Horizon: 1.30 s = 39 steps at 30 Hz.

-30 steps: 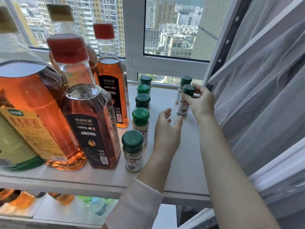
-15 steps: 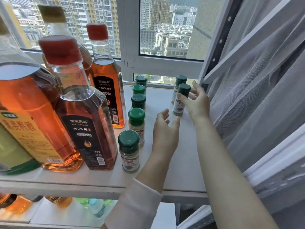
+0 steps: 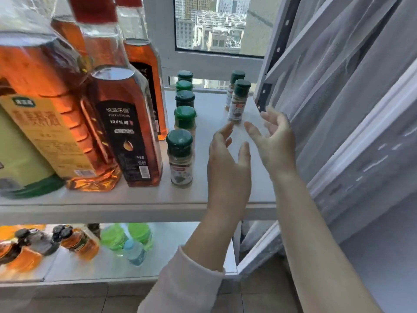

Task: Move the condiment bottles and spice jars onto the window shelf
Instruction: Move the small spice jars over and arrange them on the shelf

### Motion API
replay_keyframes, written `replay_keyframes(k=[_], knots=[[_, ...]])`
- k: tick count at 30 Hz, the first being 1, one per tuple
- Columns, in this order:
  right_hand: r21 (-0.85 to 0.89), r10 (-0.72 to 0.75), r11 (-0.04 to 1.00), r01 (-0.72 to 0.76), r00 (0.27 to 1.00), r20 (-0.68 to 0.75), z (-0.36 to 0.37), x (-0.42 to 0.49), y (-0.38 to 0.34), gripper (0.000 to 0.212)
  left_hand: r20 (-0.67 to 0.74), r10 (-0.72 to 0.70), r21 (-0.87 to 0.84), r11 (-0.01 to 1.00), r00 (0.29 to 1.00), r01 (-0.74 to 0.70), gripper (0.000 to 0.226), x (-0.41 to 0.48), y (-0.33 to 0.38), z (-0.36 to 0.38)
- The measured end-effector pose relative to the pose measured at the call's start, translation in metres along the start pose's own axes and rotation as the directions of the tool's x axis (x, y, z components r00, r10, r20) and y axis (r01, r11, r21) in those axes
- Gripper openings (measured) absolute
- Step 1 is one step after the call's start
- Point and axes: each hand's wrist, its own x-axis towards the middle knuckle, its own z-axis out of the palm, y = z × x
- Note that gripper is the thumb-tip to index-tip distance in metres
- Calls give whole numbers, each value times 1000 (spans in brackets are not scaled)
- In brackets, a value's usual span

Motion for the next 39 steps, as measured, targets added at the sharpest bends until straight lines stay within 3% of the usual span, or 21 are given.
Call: replay_keyframes(k=[4, 10, 12, 15, 19, 23, 28, 32, 35, 39], knots=[[9, -9, 1000, 9, 999, 38, -14, -51, -3, 56, -49, 101, 82, 992, 994, -96, 41, -43, -1, -16], [-31, -140, 990, 141, 990, 36, -32, -157, 22, 42, -147, 201, 162, 971, 969, -177, 35, -131, -42, -50], [-69, -134, 988, 136, 991, 27, -38, -199, 39, 42, -169, 167, 199, 971, 971, -133, 35, -159, -63, -66], [-104, 1, 995, 11, 993, 121, -43, -261, 63, 39, -190, 60, 259, 966, 980, -9, 36, -194, -95, -99], [-171, 195, 973, -154, 945, 261, -37, -331, 98, 38, -231, -73, 353, 923, 970, 154, 34, -231, -143, -144], [-254, 277, 947, -199, 903, 329, -15, -392, 126, 42, -284, -110, 442, 866, 952, 232, 32, -267, -196, -188], [-310, 445, 887, -343, 812, 378, 33, -472, 170, 40, -248, -185, 486, 825, 951, 287, 30, -321, -275, -244], [-348, 599, 800, -488, 655, 460, 80, -536, 212, 38, -205, -353, 476, 779, 913, 408, 31, -362, -343, -284], [-437, 650, 760, -482, 538, 537, 99, -569, 239, 43, -214, -463, 490, 711, 860, 505, 30, -393, -387, -309], [-519, 668, 744, -420, 459, 586, 115, -591, 290, 44, -156, -565, 582, 610, 810, 537, 30, -422, -453, -327]])
